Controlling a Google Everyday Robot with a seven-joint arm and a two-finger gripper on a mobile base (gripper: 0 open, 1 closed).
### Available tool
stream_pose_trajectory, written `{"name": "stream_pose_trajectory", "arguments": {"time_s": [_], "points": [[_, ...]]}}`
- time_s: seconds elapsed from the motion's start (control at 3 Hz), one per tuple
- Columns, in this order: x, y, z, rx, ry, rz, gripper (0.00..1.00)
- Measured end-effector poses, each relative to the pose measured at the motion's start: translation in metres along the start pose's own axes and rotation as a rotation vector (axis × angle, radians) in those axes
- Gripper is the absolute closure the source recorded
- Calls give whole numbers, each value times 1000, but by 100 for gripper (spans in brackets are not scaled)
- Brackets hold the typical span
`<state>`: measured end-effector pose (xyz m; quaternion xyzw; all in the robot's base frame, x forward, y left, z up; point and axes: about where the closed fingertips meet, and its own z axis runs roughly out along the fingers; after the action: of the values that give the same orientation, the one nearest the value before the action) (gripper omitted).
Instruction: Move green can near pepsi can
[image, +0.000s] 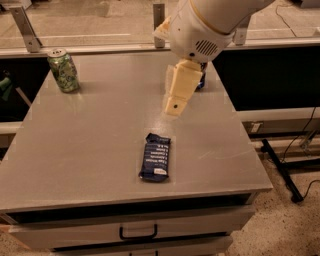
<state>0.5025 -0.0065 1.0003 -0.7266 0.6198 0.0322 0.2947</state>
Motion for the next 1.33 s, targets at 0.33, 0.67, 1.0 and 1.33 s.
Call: {"name": "stream_pose_trajectory", "arguments": {"time_s": [0.33,0.67,1.0,1.33], "points": [[0,0,0,0,0,0,0],[-5,-5,-3,2,-18,-14,0],[-47,-28,27,7,-123,-54,0],[-107,-63,75,23,-281,-94,0]]}}
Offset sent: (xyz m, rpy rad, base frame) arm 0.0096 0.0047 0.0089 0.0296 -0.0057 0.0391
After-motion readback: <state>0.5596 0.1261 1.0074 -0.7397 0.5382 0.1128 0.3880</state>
